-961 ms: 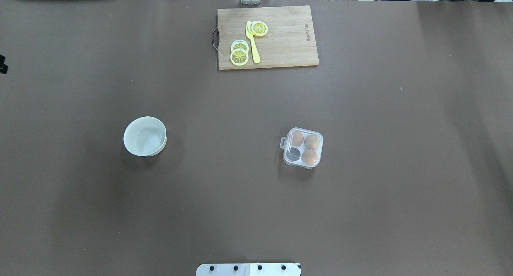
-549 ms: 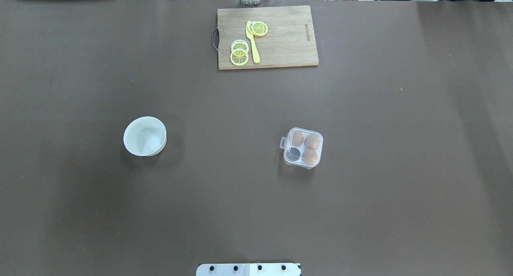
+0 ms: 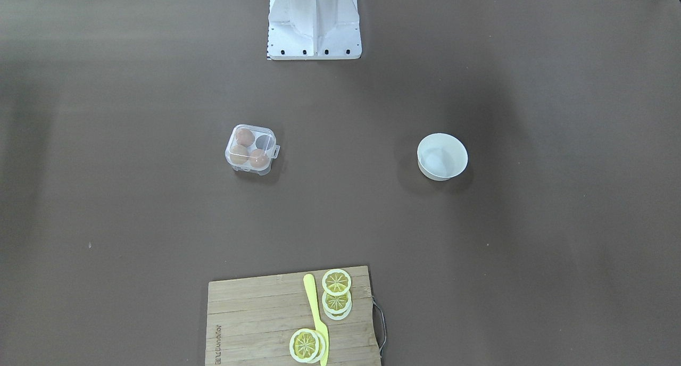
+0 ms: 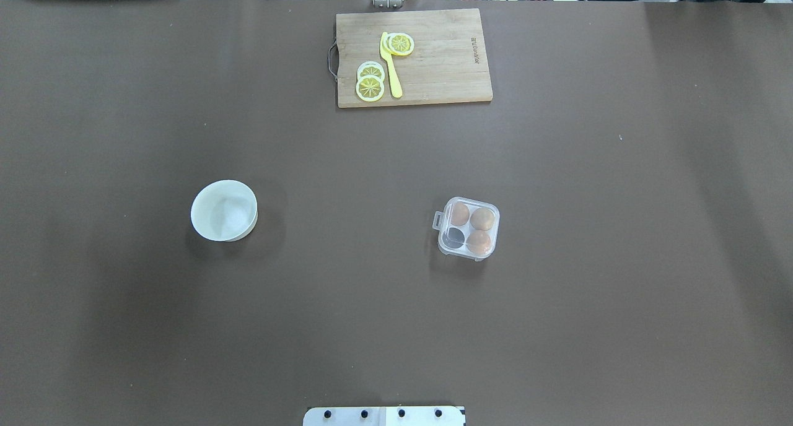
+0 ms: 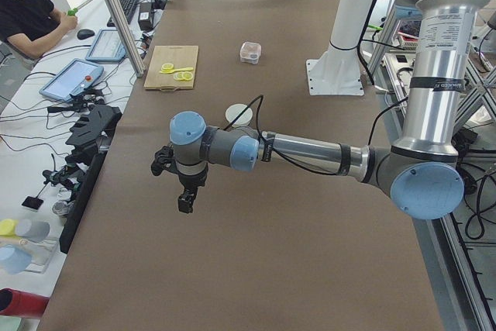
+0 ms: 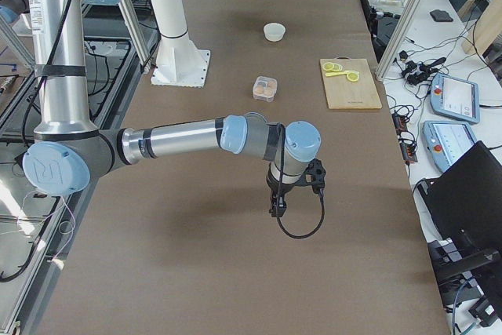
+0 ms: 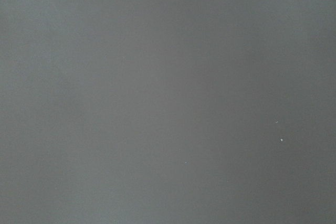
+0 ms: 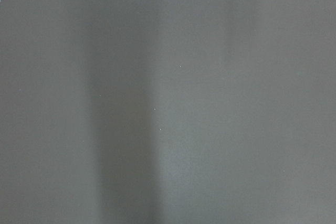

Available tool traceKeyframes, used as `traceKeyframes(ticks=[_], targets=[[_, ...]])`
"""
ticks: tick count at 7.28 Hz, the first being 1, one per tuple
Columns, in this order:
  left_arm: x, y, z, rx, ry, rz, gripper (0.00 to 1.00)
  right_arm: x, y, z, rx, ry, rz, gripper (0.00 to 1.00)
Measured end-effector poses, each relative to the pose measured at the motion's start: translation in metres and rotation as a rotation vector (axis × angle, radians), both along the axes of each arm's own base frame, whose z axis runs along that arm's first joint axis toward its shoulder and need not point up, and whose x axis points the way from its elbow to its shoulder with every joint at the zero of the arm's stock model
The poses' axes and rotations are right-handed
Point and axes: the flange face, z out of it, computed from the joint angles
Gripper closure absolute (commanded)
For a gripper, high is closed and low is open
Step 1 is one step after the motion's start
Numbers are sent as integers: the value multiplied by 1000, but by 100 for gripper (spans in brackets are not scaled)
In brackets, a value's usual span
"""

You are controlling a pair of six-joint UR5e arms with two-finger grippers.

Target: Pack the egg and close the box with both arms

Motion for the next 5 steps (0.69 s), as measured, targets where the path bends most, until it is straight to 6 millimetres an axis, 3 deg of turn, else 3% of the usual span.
traceKeyframes(ticks=[5], targets=[[-18,22,19,-41,52,-24,2,0,1,4,-8,0,-1,0]])
